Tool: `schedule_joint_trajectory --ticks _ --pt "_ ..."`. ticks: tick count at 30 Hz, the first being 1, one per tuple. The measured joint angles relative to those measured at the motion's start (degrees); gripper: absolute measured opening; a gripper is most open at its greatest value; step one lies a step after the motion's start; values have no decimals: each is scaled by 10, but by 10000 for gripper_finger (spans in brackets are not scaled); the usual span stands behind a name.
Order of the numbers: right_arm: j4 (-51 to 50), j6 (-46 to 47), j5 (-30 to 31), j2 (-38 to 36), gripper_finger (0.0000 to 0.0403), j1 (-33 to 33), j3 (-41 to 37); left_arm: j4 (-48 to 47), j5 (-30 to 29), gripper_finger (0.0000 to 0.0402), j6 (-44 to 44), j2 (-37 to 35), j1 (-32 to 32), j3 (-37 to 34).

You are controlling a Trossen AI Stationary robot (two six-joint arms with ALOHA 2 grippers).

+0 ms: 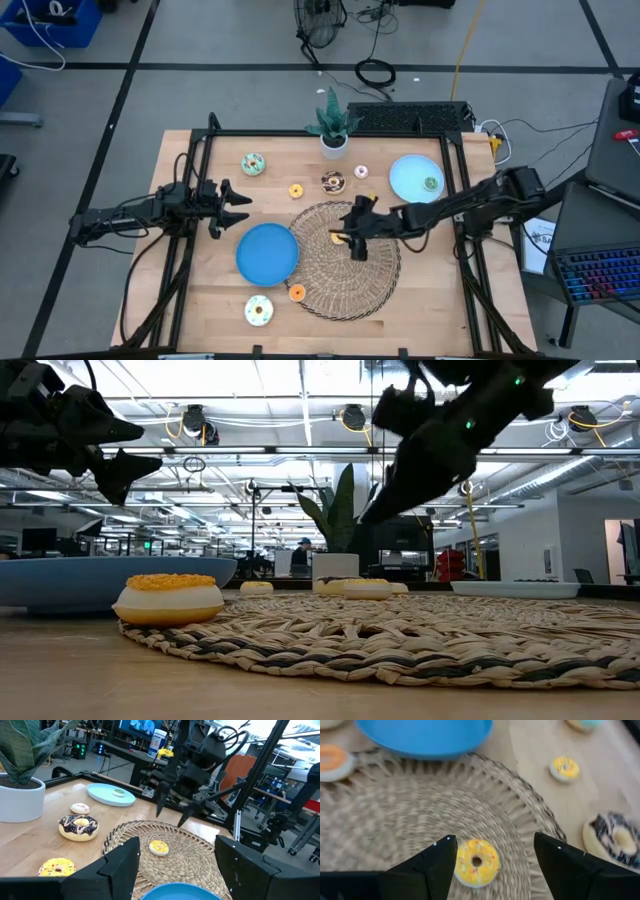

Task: Pick & Place donuts
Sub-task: Put the bottom small yellow donut on the light blue plate

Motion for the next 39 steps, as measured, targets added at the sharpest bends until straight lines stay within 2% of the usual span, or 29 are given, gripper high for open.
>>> schedule_joint_trajectory --ticks 7,11,21,28,33,39 --pt "4 15 -1 39 251 -10 0 0 0 255 0 0 0 0" --pt "7 26 -28 61 251 -10 0 0 0 255 0 0 0 0" --pt "12 38 -41 71 252 -9 0 0 0 255 0 0 0 0" --pt "19 38 -45 90 273 -9 0 0 0 255 0 0 0 0" --pt "68 32 -45 125 288 -10 0 0 0 255 0 0 0 0" --pt "74 30 -43 126 285 -11 0 0 0 255 0 0 0 0"
